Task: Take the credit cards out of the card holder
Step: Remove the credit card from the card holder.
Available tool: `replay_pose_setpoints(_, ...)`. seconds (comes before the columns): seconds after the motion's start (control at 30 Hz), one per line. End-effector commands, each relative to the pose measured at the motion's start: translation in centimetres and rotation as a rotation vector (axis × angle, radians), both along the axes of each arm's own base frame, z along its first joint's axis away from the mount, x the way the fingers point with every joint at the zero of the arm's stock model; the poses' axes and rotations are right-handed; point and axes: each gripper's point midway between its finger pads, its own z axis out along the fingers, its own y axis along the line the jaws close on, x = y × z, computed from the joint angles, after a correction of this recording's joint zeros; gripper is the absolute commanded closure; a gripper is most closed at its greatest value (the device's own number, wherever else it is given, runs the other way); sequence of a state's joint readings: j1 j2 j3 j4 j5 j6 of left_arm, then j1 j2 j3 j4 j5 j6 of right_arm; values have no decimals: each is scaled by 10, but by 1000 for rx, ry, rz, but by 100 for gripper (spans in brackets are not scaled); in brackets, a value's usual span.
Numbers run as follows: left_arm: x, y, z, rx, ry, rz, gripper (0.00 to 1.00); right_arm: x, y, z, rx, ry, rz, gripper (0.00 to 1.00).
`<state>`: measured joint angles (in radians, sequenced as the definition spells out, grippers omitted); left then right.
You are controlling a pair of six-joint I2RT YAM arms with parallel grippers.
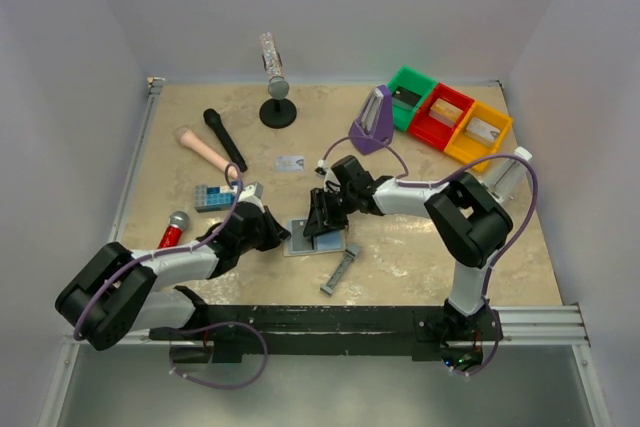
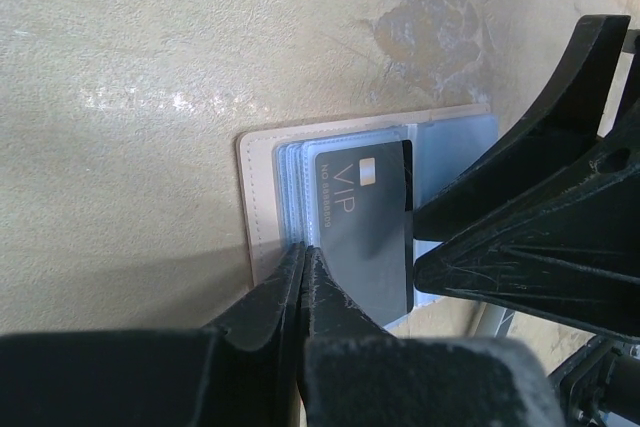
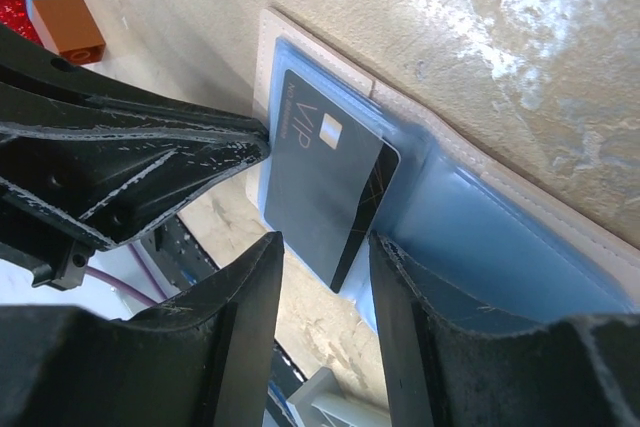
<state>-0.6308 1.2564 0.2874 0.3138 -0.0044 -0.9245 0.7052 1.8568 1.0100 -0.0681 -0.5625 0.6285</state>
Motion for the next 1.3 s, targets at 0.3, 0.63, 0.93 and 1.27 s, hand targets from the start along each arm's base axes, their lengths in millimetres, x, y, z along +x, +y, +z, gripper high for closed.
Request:
replay_pose_setpoints(0.3, -12, 7, -20, 40, 52, -5, 100, 6, 3, 10, 76, -22, -32, 55)
replay_pose_setpoints(0.63, -13, 8, -26, 44, 61, -4, 100, 7, 10, 27, 211, -27, -40, 55)
replay_pose_setpoints(0.93, -14, 9, -29, 52, 68, -6, 100, 11, 9, 36, 242, -54, -56, 55)
replay_pose_setpoints(1.27, -15, 4, -28, 39, 72, -27, 100, 12, 10, 41, 253, -58, -50, 56)
